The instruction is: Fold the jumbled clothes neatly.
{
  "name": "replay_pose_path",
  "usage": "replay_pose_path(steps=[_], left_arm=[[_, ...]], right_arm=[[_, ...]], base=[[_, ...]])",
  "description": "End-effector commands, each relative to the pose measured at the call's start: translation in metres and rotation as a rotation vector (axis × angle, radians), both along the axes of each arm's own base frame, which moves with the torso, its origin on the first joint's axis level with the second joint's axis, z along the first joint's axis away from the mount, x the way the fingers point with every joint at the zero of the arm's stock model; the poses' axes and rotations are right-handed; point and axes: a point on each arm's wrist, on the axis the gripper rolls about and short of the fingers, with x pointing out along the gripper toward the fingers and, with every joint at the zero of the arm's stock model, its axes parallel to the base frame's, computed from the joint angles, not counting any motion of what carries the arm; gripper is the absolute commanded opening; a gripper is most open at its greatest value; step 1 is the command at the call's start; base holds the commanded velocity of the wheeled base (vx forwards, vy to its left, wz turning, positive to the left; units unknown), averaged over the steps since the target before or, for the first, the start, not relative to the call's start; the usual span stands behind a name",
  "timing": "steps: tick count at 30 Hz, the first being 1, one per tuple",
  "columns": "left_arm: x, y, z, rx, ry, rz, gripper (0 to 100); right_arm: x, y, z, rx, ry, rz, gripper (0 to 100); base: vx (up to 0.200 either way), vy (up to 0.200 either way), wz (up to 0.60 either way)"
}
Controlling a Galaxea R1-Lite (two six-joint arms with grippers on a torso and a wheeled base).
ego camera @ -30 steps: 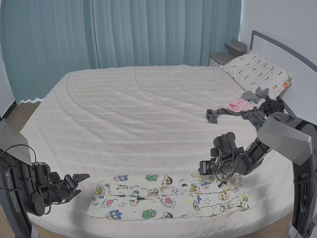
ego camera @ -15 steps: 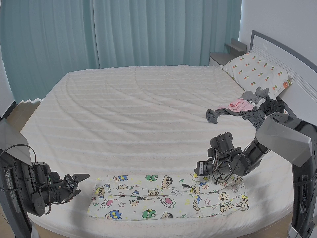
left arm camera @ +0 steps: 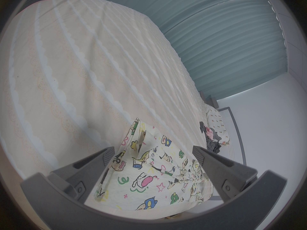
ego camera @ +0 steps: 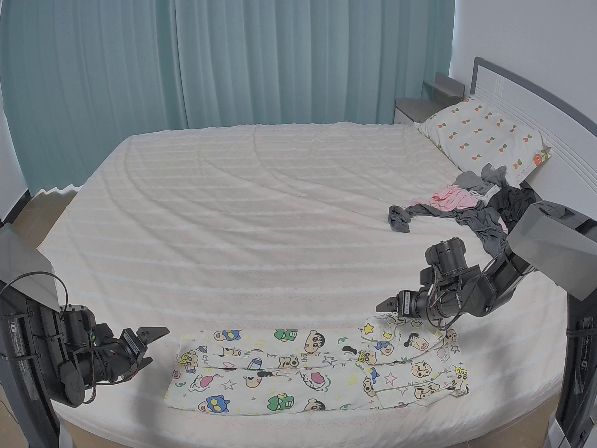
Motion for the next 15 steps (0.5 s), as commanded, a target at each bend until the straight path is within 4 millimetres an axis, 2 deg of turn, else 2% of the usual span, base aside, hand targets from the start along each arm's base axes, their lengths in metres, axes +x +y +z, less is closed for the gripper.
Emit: replay_pose_path(steps=[1, 9, 15], left_arm=[[0.001, 0.000, 0.001, 0.002, -0.015, 0.000, 100], [0.001, 0.000, 0.001, 0.002, -0.015, 0.001, 100], [0.001, 0.000, 0.001, 0.002, -0.015, 0.000, 100]], right_arm=[[-0.002, -0.009, -0.010, -0.015, 0.045, -0.019, 100], [-0.012, -0.012, -0.015, -0.043, 0.097, -0.011, 100], [-0.019, -0.015, -0.007, -0.041, 0.093, -0.019, 100]], base=[[0.000, 0.000, 0.00], [0.000, 0.000, 0.00], [0.000, 0.000, 0.00]])
